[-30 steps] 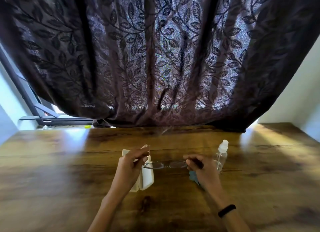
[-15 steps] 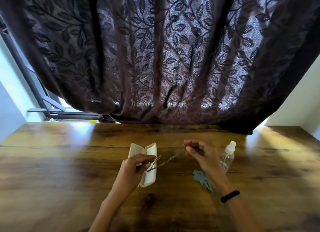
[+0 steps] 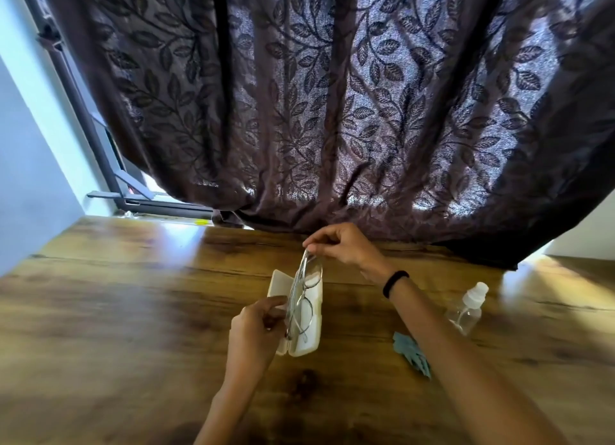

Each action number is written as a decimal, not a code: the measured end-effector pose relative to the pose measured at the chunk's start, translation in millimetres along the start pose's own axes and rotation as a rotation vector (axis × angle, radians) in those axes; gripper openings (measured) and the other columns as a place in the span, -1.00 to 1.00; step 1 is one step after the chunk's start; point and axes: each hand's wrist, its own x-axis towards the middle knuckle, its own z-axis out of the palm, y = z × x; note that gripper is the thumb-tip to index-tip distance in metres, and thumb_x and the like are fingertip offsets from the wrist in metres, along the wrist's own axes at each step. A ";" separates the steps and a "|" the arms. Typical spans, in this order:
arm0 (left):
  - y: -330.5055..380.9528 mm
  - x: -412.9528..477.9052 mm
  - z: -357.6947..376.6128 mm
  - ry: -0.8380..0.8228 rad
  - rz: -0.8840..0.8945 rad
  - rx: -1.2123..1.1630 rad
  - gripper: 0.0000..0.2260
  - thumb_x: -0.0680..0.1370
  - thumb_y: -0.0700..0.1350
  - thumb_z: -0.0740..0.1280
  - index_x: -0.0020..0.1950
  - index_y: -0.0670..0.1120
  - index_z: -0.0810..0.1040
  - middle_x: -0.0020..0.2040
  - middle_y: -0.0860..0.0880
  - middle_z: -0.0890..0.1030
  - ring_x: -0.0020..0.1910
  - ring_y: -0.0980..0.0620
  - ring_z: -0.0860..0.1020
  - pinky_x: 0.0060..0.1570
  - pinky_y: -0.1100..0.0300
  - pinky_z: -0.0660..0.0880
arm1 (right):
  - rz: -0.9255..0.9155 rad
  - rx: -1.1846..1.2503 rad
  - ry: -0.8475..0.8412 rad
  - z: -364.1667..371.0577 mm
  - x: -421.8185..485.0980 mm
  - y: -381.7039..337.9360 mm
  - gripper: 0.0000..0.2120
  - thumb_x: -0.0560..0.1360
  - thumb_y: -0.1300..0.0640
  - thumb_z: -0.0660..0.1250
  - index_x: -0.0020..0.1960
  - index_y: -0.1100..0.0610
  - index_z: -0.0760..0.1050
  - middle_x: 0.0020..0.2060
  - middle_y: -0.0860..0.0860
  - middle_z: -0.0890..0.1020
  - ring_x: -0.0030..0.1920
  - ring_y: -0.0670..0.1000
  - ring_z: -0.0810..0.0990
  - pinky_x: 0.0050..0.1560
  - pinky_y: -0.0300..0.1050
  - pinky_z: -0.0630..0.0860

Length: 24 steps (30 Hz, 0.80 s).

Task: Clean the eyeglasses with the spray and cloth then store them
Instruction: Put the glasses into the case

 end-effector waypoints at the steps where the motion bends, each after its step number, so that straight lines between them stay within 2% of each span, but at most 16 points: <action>1: 1.0 0.3 1.1 -0.021 -0.027 0.010 -0.71 0.40 -0.32 0.43 0.09 -0.11 0.61 -0.17 -0.03 0.69 -0.22 0.12 0.62 -0.21 0.39 0.53 | 0.015 -0.037 -0.034 2.0 6.2 0.1 -0.87 0.38 0.24 0.42 -0.07 0.22 0.61 -0.14 0.17 0.67 -0.12 0.00 0.61 0.00 -0.16 0.54; 3: 3.4 2.2 3.3 -0.076 -0.085 0.050 -0.69 0.41 -0.28 0.43 0.14 -0.11 0.58 -0.07 -0.09 0.69 -0.13 0.06 0.63 -0.11 0.24 0.57 | 0.042 -0.119 -0.094 5.4 16.8 1.0 -0.84 0.37 0.22 0.43 -0.06 0.24 0.61 -0.09 0.22 0.67 -0.08 0.04 0.60 0.00 -0.17 0.51; 5: 3.9 6.4 5.6 -0.109 -0.123 0.103 -0.68 0.43 -0.27 0.40 0.17 -0.09 0.55 -0.02 -0.10 0.68 -0.08 0.05 0.63 -0.09 0.19 0.57 | 0.074 -0.176 -0.147 6.8 24.8 3.9 -0.83 0.38 0.21 0.43 -0.06 0.26 0.61 -0.11 0.19 0.67 -0.12 0.01 0.61 -0.07 -0.25 0.48; 7: 2.5 10.9 8.2 -0.133 -0.145 0.161 -0.68 0.45 -0.27 0.38 0.18 -0.06 0.55 -0.01 -0.08 0.68 -0.08 0.07 0.62 -0.20 0.31 0.53 | 0.111 -0.205 -0.190 6.6 29.8 8.7 -0.82 0.39 0.20 0.43 -0.05 0.27 0.61 -0.16 0.14 0.65 -0.22 -0.09 0.57 -0.15 -0.30 0.46; 10: 1.9 15.3 13.2 -0.179 -0.152 0.258 -0.69 0.46 -0.26 0.37 0.18 -0.05 0.53 -0.01 -0.04 0.67 -0.15 0.15 0.57 -0.39 0.47 0.43 | 0.166 -0.251 -0.204 6.3 31.3 20.0 -0.83 0.39 0.18 0.43 -0.06 0.26 0.61 -0.18 0.13 0.66 -0.24 -0.09 0.55 -0.18 -0.28 0.46; 13: 5.0 16.9 17.5 -0.206 -0.106 0.372 -0.71 0.47 -0.24 0.35 0.18 -0.06 0.52 0.04 -0.04 0.64 -0.15 0.14 0.56 -0.22 0.37 0.48 | 0.170 -0.213 -0.179 8.8 24.9 32.2 -0.82 0.40 0.17 0.42 -0.06 0.27 0.61 -0.25 0.11 0.65 -0.29 -0.08 0.54 -0.28 -0.28 0.44; 15: 8.0 17.3 18.5 -0.205 -0.074 0.421 -0.72 0.47 -0.24 0.34 0.18 -0.07 0.53 0.05 -0.05 0.64 -0.16 0.15 0.56 -0.15 0.31 0.50 | 0.155 -0.203 -0.145 9.2 21.9 38.2 -0.81 0.40 0.15 0.42 -0.06 0.26 0.62 -0.18 0.17 0.68 -0.25 -0.02 0.57 -0.32 -0.33 0.44; 18: 10.5 16.0 20.6 -0.212 -0.022 0.480 -0.74 0.50 -0.21 0.33 0.18 -0.07 0.54 0.12 -0.08 0.62 0.00 0.05 0.61 -0.03 0.24 0.53 | 0.117 -0.262 -0.126 8.2 22.7 41.1 -0.83 0.40 0.15 0.42 -0.04 0.21 0.62 -0.10 0.16 0.69 -0.09 0.02 0.63 -0.26 -0.42 0.47; 21: 11.0 12.4 22.3 -0.238 0.045 0.518 -0.75 0.50 -0.19 0.33 0.18 -0.06 0.55 0.10 -0.05 0.63 0.00 0.07 0.61 -0.16 0.41 0.45 | 0.078 -0.324 -0.148 12.9 25.0 39.8 -0.86 0.40 0.16 0.42 -0.05 0.15 0.63 -0.11 0.09 0.70 -0.06 0.00 0.64 -0.05 -0.17 0.52; 22: 10.7 11.9 23.0 -0.245 0.057 0.521 -0.75 0.50 -0.20 0.33 0.17 -0.06 0.55 0.08 -0.04 0.64 -0.01 0.08 0.61 -0.18 0.42 0.43 | 0.070 -0.338 -0.150 15.5 25.3 39.4 -0.87 0.40 0.16 0.42 -0.06 0.13 0.64 -0.11 0.07 0.70 -0.06 -0.03 0.63 -0.04 -0.15 0.51; 24: 10.5 11.7 24.2 -0.250 0.058 0.532 -0.75 0.50 -0.20 0.33 0.17 -0.06 0.55 0.08 -0.04 0.64 0.00 0.07 0.60 -0.14 0.38 0.47 | 0.064 -0.344 -0.151 20.5 26.2 39.5 -0.87 0.40 0.17 0.42 -0.06 0.13 0.64 -0.09 0.06 0.70 -0.07 -0.07 0.62 -0.12 -0.28 0.48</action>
